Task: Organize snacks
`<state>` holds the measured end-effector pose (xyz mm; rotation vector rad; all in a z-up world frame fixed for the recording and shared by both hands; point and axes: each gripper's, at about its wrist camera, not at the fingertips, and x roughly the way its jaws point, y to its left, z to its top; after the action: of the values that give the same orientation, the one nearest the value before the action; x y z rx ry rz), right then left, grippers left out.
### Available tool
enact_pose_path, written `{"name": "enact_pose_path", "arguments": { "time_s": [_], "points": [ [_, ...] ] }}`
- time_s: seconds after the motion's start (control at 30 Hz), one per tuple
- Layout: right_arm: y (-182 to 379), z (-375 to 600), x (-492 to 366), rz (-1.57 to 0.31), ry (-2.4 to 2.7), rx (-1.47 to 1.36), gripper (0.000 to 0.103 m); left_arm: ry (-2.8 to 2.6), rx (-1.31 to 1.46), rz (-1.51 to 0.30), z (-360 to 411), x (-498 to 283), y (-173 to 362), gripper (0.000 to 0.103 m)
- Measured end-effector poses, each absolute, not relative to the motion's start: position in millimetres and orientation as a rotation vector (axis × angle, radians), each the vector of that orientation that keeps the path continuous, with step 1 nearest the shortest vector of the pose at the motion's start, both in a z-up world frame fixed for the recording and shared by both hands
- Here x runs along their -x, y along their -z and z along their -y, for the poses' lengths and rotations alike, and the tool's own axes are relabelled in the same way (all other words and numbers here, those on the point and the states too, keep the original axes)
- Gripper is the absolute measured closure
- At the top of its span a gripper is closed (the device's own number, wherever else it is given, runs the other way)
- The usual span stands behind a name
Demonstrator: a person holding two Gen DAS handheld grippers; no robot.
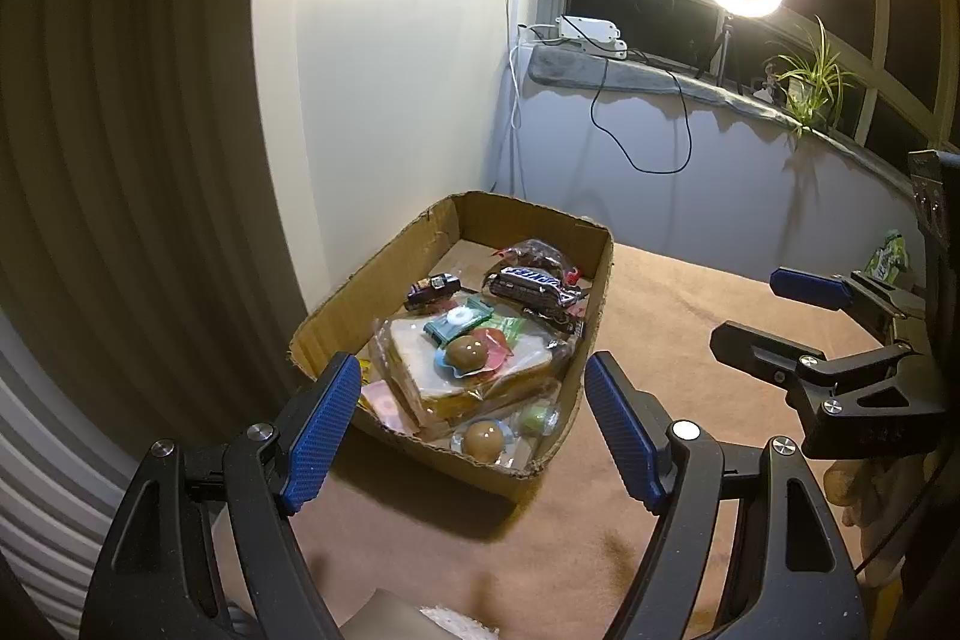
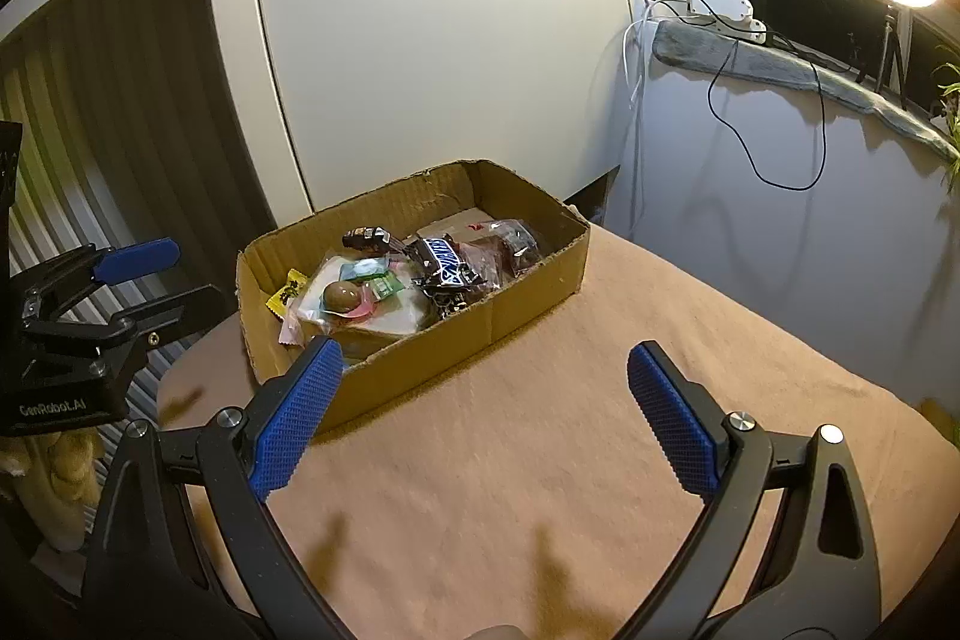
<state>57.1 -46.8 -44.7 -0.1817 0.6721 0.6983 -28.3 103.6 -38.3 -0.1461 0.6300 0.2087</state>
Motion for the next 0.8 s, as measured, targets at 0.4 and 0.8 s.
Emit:
{"name": "enact_pose_path", "arguments": {
  "time_s": [0.4, 0.8],
  "points": [
    [44.7, 49.1, -55.6, -0.67, -0.695, 0.181, 0.005, -0.208, 0.145, -0.628, -104.2, 27.7, 38.2, 0.026],
    [44.8, 48.5, -55.3, -0.67, -0.69, 0.181, 0.005, -0.21, 0.144, -0.622, -104.8, 27.8, 38.6, 0.026]
  ]
}}
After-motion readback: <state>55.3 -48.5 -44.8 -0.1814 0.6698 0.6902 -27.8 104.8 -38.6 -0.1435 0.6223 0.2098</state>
